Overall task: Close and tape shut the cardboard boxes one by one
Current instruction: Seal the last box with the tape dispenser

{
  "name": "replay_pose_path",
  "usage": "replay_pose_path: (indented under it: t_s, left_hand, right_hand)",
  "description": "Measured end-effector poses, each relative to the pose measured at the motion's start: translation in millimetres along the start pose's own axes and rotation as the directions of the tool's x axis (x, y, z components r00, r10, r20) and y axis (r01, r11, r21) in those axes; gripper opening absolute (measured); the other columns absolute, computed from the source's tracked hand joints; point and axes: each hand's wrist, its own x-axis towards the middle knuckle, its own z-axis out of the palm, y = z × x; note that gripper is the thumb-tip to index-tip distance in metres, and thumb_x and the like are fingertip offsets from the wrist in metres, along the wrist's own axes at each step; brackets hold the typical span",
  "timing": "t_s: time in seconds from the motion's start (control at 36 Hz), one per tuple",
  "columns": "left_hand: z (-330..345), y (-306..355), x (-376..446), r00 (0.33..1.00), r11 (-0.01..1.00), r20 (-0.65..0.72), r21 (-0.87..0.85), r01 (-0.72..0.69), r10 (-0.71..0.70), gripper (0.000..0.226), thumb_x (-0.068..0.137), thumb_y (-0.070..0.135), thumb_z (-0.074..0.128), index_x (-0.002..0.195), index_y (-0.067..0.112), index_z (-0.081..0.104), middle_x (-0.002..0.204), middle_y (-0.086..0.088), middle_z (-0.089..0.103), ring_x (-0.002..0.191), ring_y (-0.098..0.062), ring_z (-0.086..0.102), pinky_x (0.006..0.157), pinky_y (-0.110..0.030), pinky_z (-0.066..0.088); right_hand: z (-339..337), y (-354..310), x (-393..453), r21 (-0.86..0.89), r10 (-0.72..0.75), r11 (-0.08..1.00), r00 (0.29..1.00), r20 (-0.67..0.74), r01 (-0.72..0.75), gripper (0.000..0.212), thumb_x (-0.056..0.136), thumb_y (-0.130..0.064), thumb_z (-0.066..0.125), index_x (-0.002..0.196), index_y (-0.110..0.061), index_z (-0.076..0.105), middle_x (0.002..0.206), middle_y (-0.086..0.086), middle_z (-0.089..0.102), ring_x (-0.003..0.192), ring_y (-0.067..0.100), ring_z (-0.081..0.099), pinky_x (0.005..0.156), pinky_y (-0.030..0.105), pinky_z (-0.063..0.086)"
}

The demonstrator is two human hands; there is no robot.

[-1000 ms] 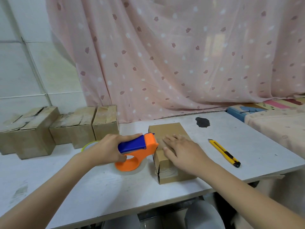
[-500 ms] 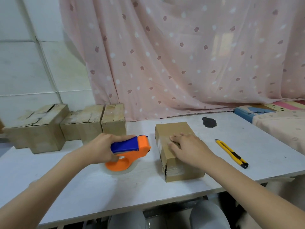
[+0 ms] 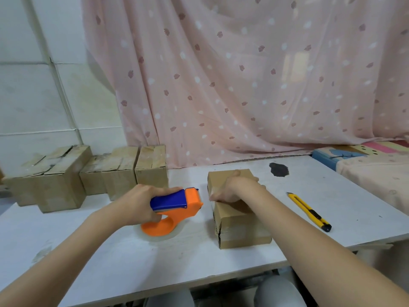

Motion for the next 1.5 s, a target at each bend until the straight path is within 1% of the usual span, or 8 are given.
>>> replay_pose_path:
  t_s: [0.28,0.39,0.47,0.81,0.89,1.19,1.39,1.5]
  left_hand:
    - [1,-4,0,1.0,1.0,-0.008,-0.017,-0.019,0.019,0.085,0.076,0.031,0.073,0.126,0.078,0.023,0.088,0.016,0.066,0.075,-0.005,0.056,0.063,-0.018,0.042]
    - [4,0,1,0.998,0.997,-0.053,-0.076,-0.021,0.017,0.085,0.076,0.031,0.074,0.125,0.079,0.024,0.089,0.016,0.067,0.075,-0.004,0.056,0.063,-0.015,0.042]
    - [5,2,3,0.997,0.99,-0.067,-0.136,-0.031,0.022,0.087,0.076,0.03,0.075,0.126,0.079,0.024,0.092,0.016,0.067,0.076,-0.006,0.056,0.062,-0.016,0.043]
    - [1,7,1,0.995,0.986,-0.095,-0.16,-0.05,0.035,0.09,0.077,0.026,0.079,0.124,0.078,0.022,0.098,0.017,0.065,0.079,-0.006,0.056,0.063,-0.017,0.043]
    - [-2,6,2,0.99,0.986,-0.134,-0.157,-0.062,0.041,0.09,0.075,0.027,0.079,0.124,0.08,0.023,0.097,0.017,0.065,0.079,-0.006,0.057,0.064,-0.018,0.044]
    - [-5,8,6,0.983,0.991,-0.158,-0.075,-0.11,0.097,0.094,0.074,0.035,0.079,0.123,0.085,0.016,0.097,0.017,0.065,0.082,-0.005,0.055,0.069,-0.018,0.044]
    - [1,11,4,0.989,0.988,-0.128,-0.126,-0.088,0.072,0.092,0.075,0.028,0.078,0.124,0.081,0.021,0.096,0.017,0.064,0.079,-0.004,0.055,0.065,-0.018,0.043]
    - [4,15,6,0.989,0.985,-0.136,-0.151,-0.087,0.066,0.094,0.074,0.029,0.078,0.124,0.084,0.019,0.094,0.017,0.065,0.078,-0.007,0.056,0.067,-0.024,0.047]
  right_hand:
    - [-15,-3,-1,0.03,-0.072,0.997,0.997,0.004,0.072,0.154,0.037,-0.065,0.073,0.155,-0.023,-0.016,0.123,0.013,0.051,0.113,0.038,0.05,0.097,0.045,0.046]
    - [-35,12,-24,0.08,-0.186,0.981,0.976,0.111,0.178,0.068,0.074,-0.061,0.067,0.115,-0.009,0.051,0.085,0.007,0.046,0.089,0.029,0.052,0.079,0.035,0.042]
    - [-44,26,-32,0.126,-0.246,0.966,0.954,0.171,0.227,0.042,0.088,-0.054,0.061,0.098,-0.014,0.053,0.092,0.008,0.046,0.093,0.03,0.052,0.084,0.038,0.043]
    - [-54,51,-14,0.374,-0.28,0.905,0.945,0.167,0.202,0.068,0.075,-0.06,0.07,0.123,-0.012,0.063,0.096,0.006,0.045,0.068,0.021,0.044,0.059,0.03,0.038]
    - [-52,57,-14,0.502,-0.292,0.85,0.935,0.201,0.157,0.077,0.051,-0.061,0.077,0.113,-0.016,0.065,0.107,0.012,0.055,0.084,0.032,0.056,0.073,0.049,0.046]
    - [-37,91,2,0.743,-0.355,0.669,0.893,0.276,0.036,0.067,0.071,-0.054,0.073,0.129,-0.024,0.057,0.118,0.026,0.049,0.099,0.054,0.059,0.097,0.075,0.037]
    - [-12,103,9,0.859,-0.444,0.51,0.868,0.223,0.04,0.084,0.071,-0.055,0.072,0.144,-0.024,0.047,0.115,0.024,0.055,0.083,0.046,0.064,0.091,0.066,0.049]
    - [-8,107,9,0.871,-0.484,0.481,0.859,0.17,0.098,0.047,0.091,-0.053,0.056,0.125,-0.021,0.066,0.103,0.018,0.06,0.087,0.036,0.053,0.09,0.052,0.049]
